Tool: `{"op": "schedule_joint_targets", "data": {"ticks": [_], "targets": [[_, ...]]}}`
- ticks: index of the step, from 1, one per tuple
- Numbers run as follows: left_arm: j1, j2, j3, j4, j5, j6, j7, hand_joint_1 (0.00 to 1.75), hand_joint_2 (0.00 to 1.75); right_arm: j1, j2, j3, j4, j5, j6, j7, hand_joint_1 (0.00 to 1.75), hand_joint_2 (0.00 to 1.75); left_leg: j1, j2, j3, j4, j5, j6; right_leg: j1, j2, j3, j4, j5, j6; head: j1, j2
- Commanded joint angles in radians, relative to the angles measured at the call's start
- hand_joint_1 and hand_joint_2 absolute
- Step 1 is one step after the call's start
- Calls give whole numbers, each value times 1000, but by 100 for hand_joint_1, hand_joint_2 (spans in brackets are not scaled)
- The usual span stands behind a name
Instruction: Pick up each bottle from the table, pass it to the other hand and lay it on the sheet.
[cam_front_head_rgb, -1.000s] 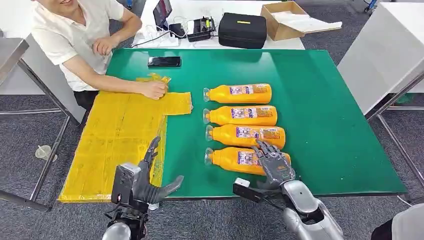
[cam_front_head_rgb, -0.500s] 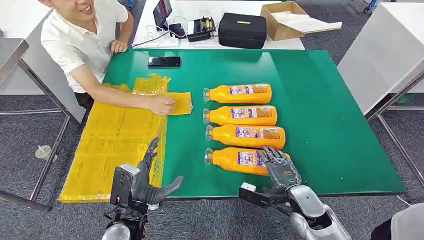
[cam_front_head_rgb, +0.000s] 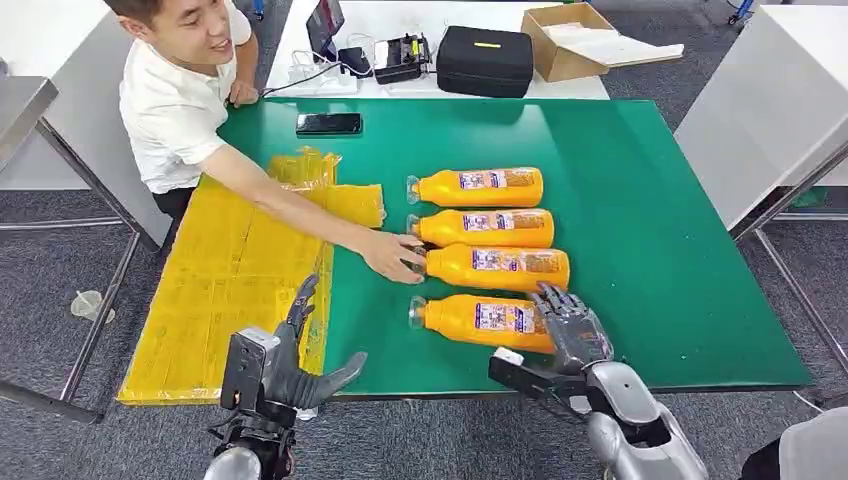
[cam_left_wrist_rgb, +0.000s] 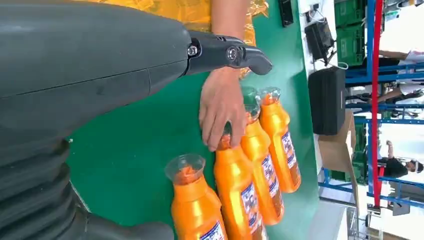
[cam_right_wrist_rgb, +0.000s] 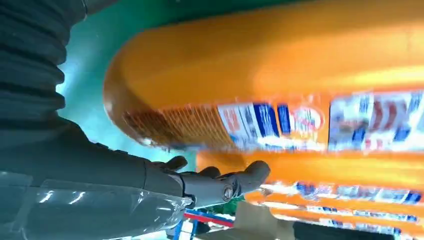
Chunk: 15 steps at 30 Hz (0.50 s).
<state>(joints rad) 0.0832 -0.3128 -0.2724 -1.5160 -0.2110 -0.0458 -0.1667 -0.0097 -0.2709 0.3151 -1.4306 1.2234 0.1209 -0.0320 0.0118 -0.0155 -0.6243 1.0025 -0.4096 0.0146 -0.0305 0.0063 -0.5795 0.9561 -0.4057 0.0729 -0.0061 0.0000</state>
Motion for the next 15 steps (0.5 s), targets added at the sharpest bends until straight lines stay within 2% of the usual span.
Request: {"op": "schedule_joint_targets", "data": {"ticks": [1,15], "targets": [[-10,-36,-24,29,-8,-7,19,0,175,-81,66,-48,122,-8,-14,-12,0,175,0,2,2,0,-1,0,1,1,2,-1,-1,-2,0,0],[5,-30,-40,53,-6,-9,7,0,175,-44,71,-78,154,-73,8,-44,0,175,0,2,4,1,-3,0,1,0,4,0,-2,-4,0,0]]}}
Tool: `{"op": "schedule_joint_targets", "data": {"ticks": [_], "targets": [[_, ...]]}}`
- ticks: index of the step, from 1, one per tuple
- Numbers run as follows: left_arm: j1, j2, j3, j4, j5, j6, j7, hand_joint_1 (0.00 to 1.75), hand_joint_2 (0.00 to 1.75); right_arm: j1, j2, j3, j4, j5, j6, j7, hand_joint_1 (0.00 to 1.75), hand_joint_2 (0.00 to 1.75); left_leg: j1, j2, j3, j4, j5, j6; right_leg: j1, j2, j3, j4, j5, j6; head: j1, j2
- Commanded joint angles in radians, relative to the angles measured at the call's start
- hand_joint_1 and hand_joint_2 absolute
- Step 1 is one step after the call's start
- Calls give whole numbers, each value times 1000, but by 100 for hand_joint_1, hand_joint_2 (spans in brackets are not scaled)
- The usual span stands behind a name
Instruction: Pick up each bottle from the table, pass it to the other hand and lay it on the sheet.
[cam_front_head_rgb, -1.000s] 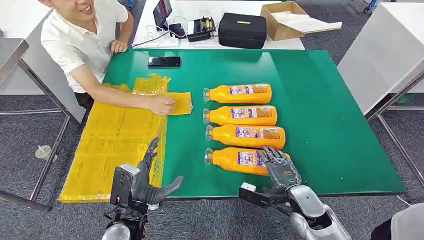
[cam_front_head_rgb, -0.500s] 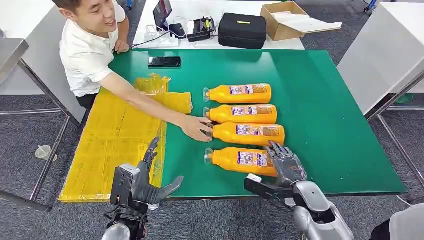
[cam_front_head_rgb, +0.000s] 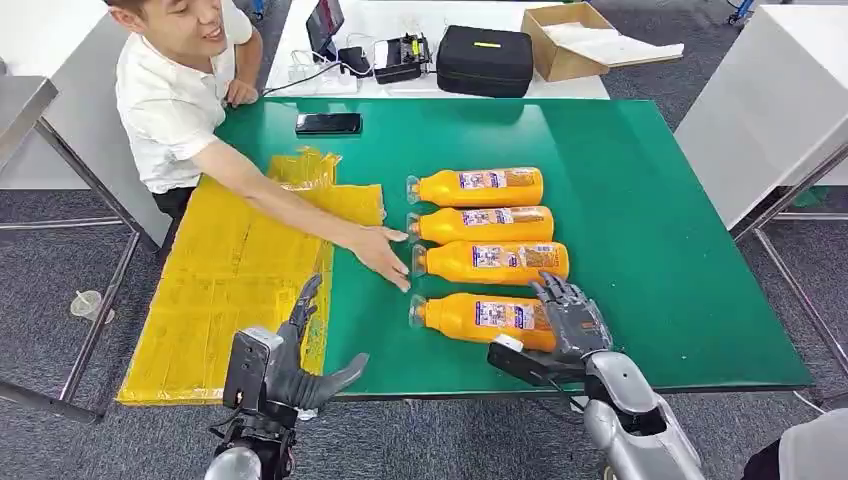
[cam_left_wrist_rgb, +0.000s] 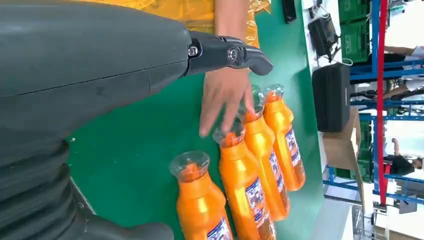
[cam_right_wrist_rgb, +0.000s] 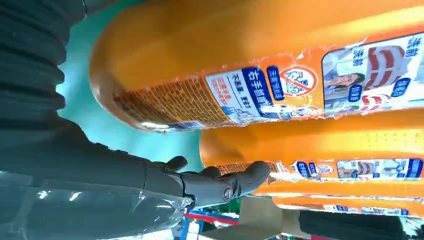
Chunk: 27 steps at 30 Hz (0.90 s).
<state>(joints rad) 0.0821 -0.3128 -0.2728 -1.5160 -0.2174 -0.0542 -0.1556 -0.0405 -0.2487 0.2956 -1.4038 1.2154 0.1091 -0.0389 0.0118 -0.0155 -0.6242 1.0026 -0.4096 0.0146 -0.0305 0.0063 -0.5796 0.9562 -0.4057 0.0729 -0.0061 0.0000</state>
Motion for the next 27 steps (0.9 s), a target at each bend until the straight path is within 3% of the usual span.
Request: {"op": "schedule_joint_targets", "data": {"ticks": [1,2,3,4,8,14,27], "targets": [[3,-24,-52,66,2,1,-14,0,175,1,44,-59,151,-98,31,-51,0,175,0,0,3,0,-1,0,1,-1,3,-1,-1,-2,0,0],[-2,-22,-55,72,2,2,-14,0,175,16,39,-56,169,-117,39,-58,5,175,0,0,3,0,-1,0,1,-1,3,-1,-1,-2,0,0],[-6,-19,-60,79,4,2,-14,0,175,37,21,-44,183,-141,41,-66,155,175,1,0,6,0,-3,0,2,-2,7,-1,-3,-5,0,0],[-6,-18,-60,80,4,2,-14,0,175,40,19,-42,186,-142,42,-66,175,175,0,0,4,-1,-2,0,1,-2,5,-2,-2,-3,0,0],[-13,-17,-64,91,7,2,-13,0,175,56,1,-26,208,-197,51,-71,175,175,1,-1,9,0,-4,1,2,-4,10,-2,-5,-6,0,0],[-17,-17,-66,98,9,2,-13,0,175,59,12,-30,221,-222,44,-71,175,175,1,-2,10,-1,-3,0,1,-3,1,-2,-3,-2,0,0],[-29,-20,-71,116,38,-5,-25,0,175,57,26,-42,249,-292,51,-70,175,175,1,-2,16,-1,-5,-1,2,-5,5,-3,-5,-4,0,0]]}}
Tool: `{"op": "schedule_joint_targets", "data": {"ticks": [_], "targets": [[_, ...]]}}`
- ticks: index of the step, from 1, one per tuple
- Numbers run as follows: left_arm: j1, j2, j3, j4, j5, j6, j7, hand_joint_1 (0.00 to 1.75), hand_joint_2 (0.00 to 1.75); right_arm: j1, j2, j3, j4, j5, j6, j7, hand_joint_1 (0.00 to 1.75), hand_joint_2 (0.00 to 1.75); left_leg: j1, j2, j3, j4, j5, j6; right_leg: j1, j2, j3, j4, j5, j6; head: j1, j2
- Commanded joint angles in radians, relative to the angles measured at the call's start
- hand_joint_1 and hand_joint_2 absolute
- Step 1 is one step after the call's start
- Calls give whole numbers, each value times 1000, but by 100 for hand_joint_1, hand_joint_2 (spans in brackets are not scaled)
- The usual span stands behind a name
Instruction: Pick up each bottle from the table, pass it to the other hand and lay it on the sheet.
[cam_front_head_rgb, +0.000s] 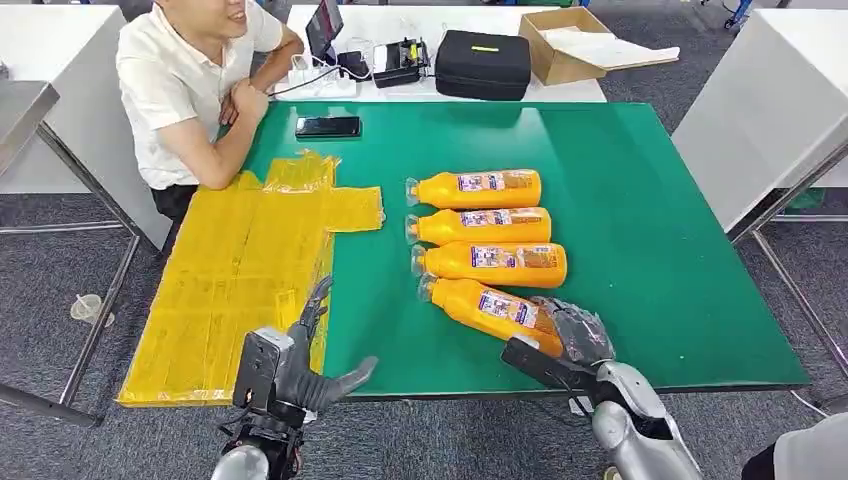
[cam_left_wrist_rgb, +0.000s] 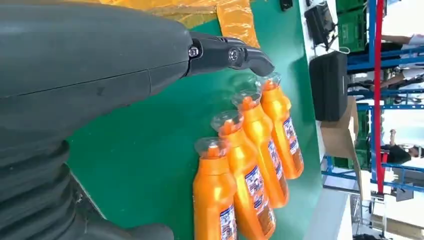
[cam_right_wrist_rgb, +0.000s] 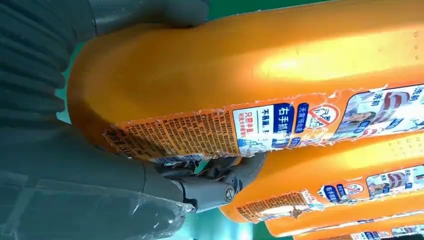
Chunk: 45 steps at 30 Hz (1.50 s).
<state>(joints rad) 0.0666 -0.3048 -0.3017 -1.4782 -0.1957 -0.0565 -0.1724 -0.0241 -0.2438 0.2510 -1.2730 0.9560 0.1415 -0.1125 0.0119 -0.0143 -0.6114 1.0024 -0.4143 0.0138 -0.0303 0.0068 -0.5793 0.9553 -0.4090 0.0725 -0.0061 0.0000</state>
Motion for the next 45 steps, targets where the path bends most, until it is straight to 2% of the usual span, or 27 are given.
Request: {"op": "schedule_joint_targets", "data": {"ticks": [1,8,12,16,17,20,25,32,40,45], "targets": [[-14,-28,-42,78,16,-3,-8,0,175,41,21,3,118,-32,18,3,175,175,1,-3,3,-1,0,0,2,-5,5,-2,-1,-3,0,0],[-10,-32,-29,78,59,-11,-16,0,175,39,55,-18,128,-88,13,-15,175,175,1,-3,5,-1,-1,0,2,-6,7,-2,-2,-5,0,0],[-2,-28,-29,94,188,-62,4,0,175,-16,76,-29,128,-139,-14,-65,175,175,1,0,5,-1,-1,0,1,-2,6,-2,-1,-3,0,0],[3,-2,-53,115,261,-59,13,0,175,-90,96,-36,122,-183,-4,-105,175,175,1,4,5,0,-2,0,2,0,5,0,-1,-7,0,0],[-1,-1,-54,121,266,-55,13,0,175,-101,92,-31,123,-188,8,-108,175,175,0,7,5,-1,-1,0,1,4,12,-1,1,-4,0,0],[-9,2,-62,124,280,-55,14,0,175,-123,73,-15,130,-188,20,-112,175,175,0,11,4,0,-1,0,1,7,11,1,2,-7,0,0],[-13,7,-68,115,294,-45,14,0,175,-142,57,5,144,-198,24,-119,175,175,0,6,3,0,0,1,1,3,12,0,2,-5,0,0],[-19,1,-62,120,302,-41,10,0,175,-151,60,15,142,-209,18,-131,175,175,0,7,-1,0,0,1,1,4,9,0,2,-5,0,0],[-33,14,-50,174,400,-71,15,0,175,-202,88,53,163,-247,8,-188,175,175,-1,8,-4,0,0,1,0,7,6,0,2,-4,0,0],[-43,14,-49,195,418,-67,4,0,175,-193,87,71,138,-279,-6,-225,175,175,0,6,-5,-1,1,1,0,5,6,0,2,-4,0,0]]}}
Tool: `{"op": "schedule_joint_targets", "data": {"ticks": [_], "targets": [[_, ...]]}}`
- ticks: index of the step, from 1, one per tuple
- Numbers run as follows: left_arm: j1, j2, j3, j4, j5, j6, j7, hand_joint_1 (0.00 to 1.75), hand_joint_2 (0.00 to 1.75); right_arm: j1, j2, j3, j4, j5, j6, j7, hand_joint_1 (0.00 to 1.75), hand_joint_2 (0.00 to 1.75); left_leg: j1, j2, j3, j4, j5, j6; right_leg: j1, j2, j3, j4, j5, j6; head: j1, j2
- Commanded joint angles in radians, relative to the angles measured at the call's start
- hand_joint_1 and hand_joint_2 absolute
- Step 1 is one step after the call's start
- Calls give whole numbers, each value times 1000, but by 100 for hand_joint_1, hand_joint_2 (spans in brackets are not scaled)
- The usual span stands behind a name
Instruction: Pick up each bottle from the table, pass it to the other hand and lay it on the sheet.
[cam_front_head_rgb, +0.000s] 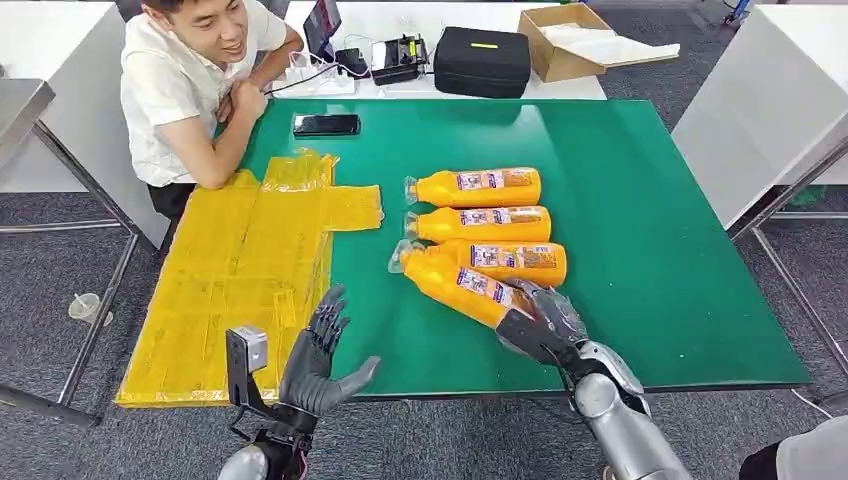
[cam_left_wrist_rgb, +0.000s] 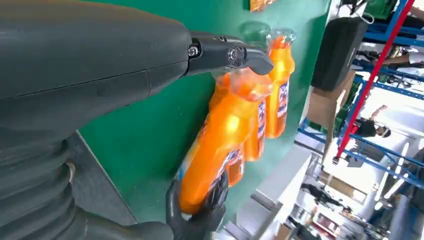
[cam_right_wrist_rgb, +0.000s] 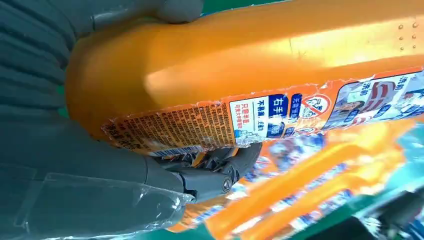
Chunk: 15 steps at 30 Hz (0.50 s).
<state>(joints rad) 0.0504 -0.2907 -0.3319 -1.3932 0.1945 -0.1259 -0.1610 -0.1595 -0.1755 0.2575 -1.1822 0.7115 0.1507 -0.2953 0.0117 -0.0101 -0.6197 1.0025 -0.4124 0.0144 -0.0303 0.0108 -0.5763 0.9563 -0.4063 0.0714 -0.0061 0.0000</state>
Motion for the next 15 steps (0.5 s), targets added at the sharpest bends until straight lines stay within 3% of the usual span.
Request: {"op": "schedule_joint_targets", "data": {"ticks": [1,15], "targets": [[-32,-3,-13,120,34,8,-9,0,175,-57,25,68,38,-38,-17,-45,175,175,0,1,2,-1,-1,0,0,0,2,-1,0,-2,0,0],[-106,-25,31,262,111,-38,-64,0,175,-85,74,105,28,-99,-23,-107,175,175,0,1,1,0,-1,0,0,0,1,0,-1,-3,0,0]]}}
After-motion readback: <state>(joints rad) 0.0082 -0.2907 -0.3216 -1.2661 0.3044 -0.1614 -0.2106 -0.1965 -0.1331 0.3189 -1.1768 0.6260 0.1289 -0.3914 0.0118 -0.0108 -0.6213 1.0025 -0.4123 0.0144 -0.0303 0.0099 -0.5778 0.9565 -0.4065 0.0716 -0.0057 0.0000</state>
